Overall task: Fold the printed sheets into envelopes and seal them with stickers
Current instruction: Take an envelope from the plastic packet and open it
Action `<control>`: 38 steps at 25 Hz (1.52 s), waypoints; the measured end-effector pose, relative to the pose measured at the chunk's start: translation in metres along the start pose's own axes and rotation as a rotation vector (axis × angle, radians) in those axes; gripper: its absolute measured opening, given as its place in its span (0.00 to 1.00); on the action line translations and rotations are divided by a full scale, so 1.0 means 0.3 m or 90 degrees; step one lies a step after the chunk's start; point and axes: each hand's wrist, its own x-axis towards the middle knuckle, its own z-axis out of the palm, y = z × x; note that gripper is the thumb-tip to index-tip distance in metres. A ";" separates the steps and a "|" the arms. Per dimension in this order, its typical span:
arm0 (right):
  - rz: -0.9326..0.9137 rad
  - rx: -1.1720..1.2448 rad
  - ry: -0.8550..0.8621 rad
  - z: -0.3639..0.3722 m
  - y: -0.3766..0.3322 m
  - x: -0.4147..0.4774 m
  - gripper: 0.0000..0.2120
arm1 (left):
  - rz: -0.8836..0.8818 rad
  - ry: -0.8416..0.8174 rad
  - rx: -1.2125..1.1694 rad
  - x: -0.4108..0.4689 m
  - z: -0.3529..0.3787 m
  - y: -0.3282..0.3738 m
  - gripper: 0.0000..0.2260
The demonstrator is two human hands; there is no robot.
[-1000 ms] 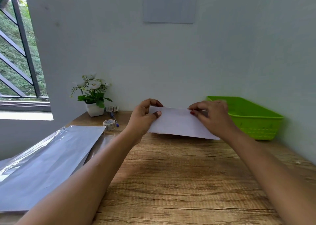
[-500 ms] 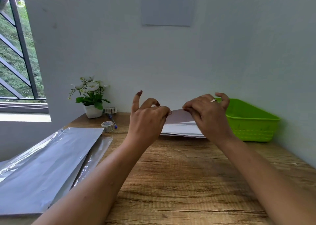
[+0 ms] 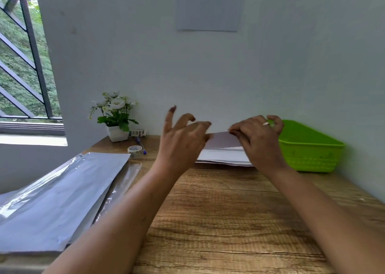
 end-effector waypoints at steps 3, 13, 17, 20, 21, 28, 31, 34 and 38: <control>-0.067 0.015 0.020 0.006 -0.028 -0.002 0.07 | 0.026 -0.014 -0.007 -0.008 0.012 0.023 0.03; -0.007 -0.100 -0.073 -0.047 0.161 -0.005 0.05 | 0.053 -0.062 -0.001 -0.035 0.038 0.012 0.11; 0.088 -0.038 -0.143 -0.071 0.180 0.004 0.05 | 0.116 -0.098 0.011 -0.066 0.059 0.028 0.14; 0.131 0.111 -0.169 -0.061 0.163 0.002 0.11 | 0.203 -0.214 -0.042 -0.080 0.069 0.060 0.14; 0.139 0.155 -0.226 -0.047 0.148 -0.008 0.12 | 0.223 -0.299 -0.057 -0.082 0.069 0.078 0.14; 0.169 0.144 -0.749 0.057 0.056 -0.124 0.24 | 0.039 -0.567 -0.313 -0.104 0.078 0.105 0.16; 0.171 0.115 -0.799 0.045 0.061 -0.128 0.24 | -0.004 -0.585 -0.356 -0.115 0.105 0.080 0.16; 0.195 0.114 -0.833 0.038 0.069 -0.133 0.23 | -0.027 -0.624 -0.341 -0.118 0.113 0.068 0.17; 0.194 0.086 -0.765 0.045 0.052 -0.105 0.22 | -0.098 -0.602 -0.332 -0.108 0.095 0.053 0.18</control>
